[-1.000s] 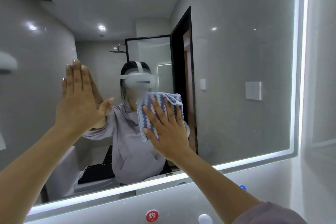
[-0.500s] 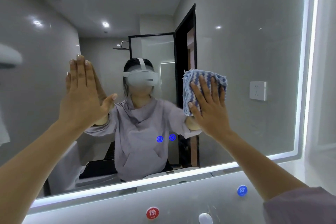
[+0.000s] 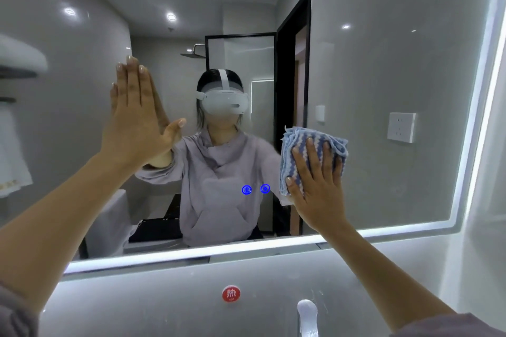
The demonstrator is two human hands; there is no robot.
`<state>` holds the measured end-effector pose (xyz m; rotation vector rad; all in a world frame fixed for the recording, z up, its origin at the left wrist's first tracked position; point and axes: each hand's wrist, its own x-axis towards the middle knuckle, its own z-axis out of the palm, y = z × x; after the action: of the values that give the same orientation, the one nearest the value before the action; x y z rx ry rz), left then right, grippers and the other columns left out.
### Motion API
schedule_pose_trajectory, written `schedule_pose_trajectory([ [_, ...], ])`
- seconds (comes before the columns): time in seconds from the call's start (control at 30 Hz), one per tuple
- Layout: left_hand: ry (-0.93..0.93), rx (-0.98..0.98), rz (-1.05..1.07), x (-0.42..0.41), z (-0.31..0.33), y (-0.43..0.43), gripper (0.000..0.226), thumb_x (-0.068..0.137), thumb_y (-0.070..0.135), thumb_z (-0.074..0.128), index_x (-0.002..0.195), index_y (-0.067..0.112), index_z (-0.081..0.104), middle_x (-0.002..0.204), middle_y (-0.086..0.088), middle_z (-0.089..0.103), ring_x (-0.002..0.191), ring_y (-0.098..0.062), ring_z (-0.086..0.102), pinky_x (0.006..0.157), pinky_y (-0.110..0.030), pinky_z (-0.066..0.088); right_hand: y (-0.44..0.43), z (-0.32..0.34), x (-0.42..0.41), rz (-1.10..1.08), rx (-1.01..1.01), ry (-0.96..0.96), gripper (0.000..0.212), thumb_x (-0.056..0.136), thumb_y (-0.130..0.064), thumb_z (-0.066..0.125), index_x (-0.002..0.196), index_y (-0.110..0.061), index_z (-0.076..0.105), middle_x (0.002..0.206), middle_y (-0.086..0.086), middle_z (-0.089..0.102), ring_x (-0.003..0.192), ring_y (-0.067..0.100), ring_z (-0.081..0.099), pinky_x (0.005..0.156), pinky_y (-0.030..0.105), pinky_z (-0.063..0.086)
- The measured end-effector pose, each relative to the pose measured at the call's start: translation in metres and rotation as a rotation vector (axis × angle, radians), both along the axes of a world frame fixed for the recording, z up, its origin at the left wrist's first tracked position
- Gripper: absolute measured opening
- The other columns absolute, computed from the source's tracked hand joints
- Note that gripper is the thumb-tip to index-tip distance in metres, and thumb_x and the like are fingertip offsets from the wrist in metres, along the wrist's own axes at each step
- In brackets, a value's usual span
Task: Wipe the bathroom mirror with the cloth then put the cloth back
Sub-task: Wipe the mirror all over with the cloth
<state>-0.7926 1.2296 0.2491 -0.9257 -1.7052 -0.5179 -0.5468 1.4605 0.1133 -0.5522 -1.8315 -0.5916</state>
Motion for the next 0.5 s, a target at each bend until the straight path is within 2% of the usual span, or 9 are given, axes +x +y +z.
schedule_pose_trajectory([
  [0.1,-0.014,-0.010,0.005,0.000,0.000,0.000,0.104,0.083,0.066,0.038,0.147,0.001,-0.012,0.158,-0.019,-0.013,0.146,-0.030,-0.015,0.113,-0.030,-0.020,-0.003,-0.024,0.000,0.024,-0.045,-0.034,0.060,0.099,-0.045,0.026,0.154,-0.022,0.016,0.163,0.002,0.002,0.150,0.029,-0.002,0.120,0.049,-0.002],
  [0.17,-0.014,-0.016,0.009,0.001,0.000,0.001,0.104,0.083,0.066,0.038,0.147,0.000,-0.011,0.157,-0.020,-0.012,0.146,-0.031,-0.014,0.116,-0.038,-0.010,-0.006,-0.041,0.001,0.044,-0.083,-0.063,0.059,0.099,-0.045,0.025,0.153,-0.022,0.019,0.162,0.005,0.010,0.149,0.031,0.004,0.120,0.051,0.003],
  [0.23,-0.020,-0.026,0.014,0.001,0.000,0.000,0.104,0.083,0.067,0.036,0.147,0.000,-0.012,0.157,-0.020,-0.012,0.146,-0.031,-0.014,0.117,-0.041,-0.006,-0.009,-0.055,0.002,0.052,-0.113,-0.079,0.058,0.100,-0.046,0.024,0.153,-0.025,0.018,0.162,0.004,0.012,0.149,0.031,0.007,0.120,0.051,0.004],
  [0.3,-0.035,-0.035,0.021,0.002,0.001,-0.001,0.103,0.083,0.068,0.034,0.147,0.001,-0.013,0.157,-0.019,-0.014,0.145,-0.030,-0.015,0.117,-0.039,-0.010,-0.011,-0.072,0.001,0.066,-0.139,-0.081,0.058,0.100,-0.047,0.023,0.154,-0.028,0.014,0.162,0.002,0.010,0.149,0.029,0.007,0.120,0.050,0.005],
  [0.4,-0.040,-0.024,0.023,0.002,0.002,-0.002,0.103,0.084,0.071,0.029,0.147,0.002,-0.013,0.158,-0.019,-0.014,0.145,-0.029,-0.017,0.111,-0.026,-0.024,-0.014,-0.100,0.000,0.075,-0.169,-0.094,0.062,0.098,-0.044,0.030,0.154,-0.028,0.012,0.163,0.001,0.008,0.149,0.031,0.009,0.117,0.055,0.013],
  [0.5,-0.039,-0.030,0.021,0.001,0.001,-0.002,0.104,0.081,0.072,0.025,0.147,0.002,-0.013,0.158,-0.019,-0.014,0.145,-0.029,-0.016,0.109,-0.023,-0.027,-0.018,-0.126,0.000,0.073,-0.222,-0.117,0.059,0.099,-0.045,0.025,0.154,-0.028,0.012,0.163,0.000,0.005,0.149,0.030,0.010,0.114,0.057,0.017],
])
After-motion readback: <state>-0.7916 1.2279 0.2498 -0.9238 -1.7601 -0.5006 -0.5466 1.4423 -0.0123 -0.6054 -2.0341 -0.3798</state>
